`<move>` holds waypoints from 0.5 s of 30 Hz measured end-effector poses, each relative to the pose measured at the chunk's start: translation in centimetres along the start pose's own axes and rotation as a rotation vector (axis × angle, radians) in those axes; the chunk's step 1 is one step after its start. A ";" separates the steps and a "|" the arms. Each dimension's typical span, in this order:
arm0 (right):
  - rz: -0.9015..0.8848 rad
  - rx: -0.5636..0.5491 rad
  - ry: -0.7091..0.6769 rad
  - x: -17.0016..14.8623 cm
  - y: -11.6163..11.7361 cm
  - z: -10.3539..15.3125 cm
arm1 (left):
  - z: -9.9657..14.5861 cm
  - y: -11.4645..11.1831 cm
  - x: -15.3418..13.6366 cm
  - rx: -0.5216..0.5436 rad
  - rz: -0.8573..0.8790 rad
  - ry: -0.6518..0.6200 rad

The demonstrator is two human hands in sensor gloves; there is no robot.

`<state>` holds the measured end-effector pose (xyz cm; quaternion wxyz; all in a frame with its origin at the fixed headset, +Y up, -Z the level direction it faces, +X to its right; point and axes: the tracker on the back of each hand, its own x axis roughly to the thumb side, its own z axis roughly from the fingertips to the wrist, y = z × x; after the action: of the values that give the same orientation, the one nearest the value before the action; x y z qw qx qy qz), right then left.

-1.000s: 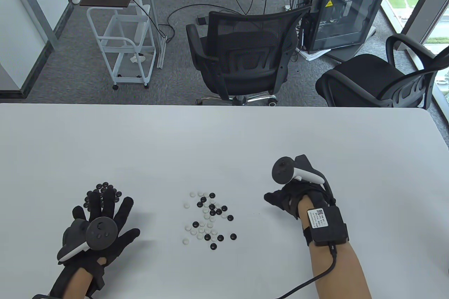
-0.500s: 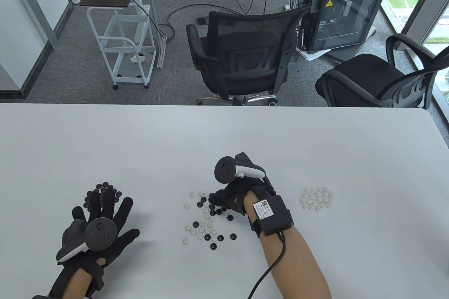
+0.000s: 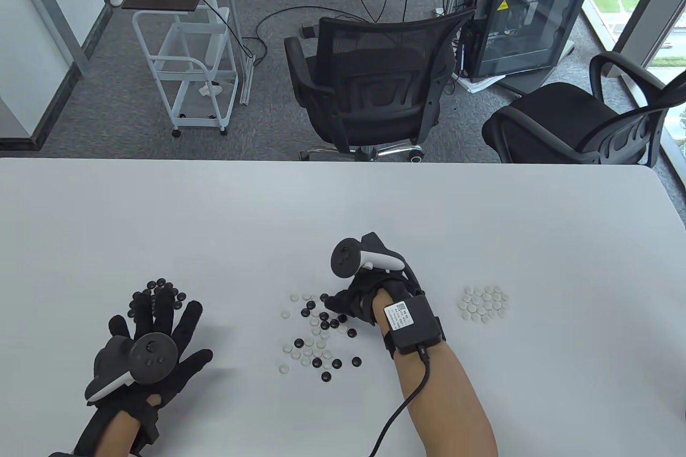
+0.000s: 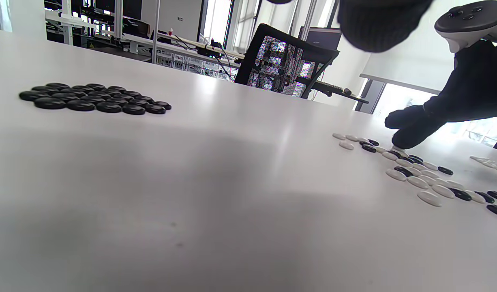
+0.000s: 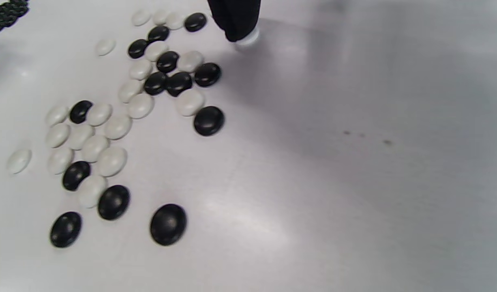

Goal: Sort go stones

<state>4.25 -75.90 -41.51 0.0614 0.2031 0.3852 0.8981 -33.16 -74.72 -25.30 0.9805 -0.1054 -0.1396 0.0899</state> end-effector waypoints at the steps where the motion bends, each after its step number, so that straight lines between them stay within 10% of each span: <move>1: 0.002 -0.003 0.044 -1.2 -0.2 0.5 | 0.0 0.0 0.0 0.000 0.000 0.000; 15: -0.120 -0.050 0.400 -12.7 0.1 5.7 | -0.1 -0.1 0.0 -0.012 0.000 0.003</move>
<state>18.14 -75.56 -41.92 0.0419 -0.0042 0.3788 0.9245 -33.10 -74.79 -25.37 0.9800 -0.1113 -0.1385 0.0890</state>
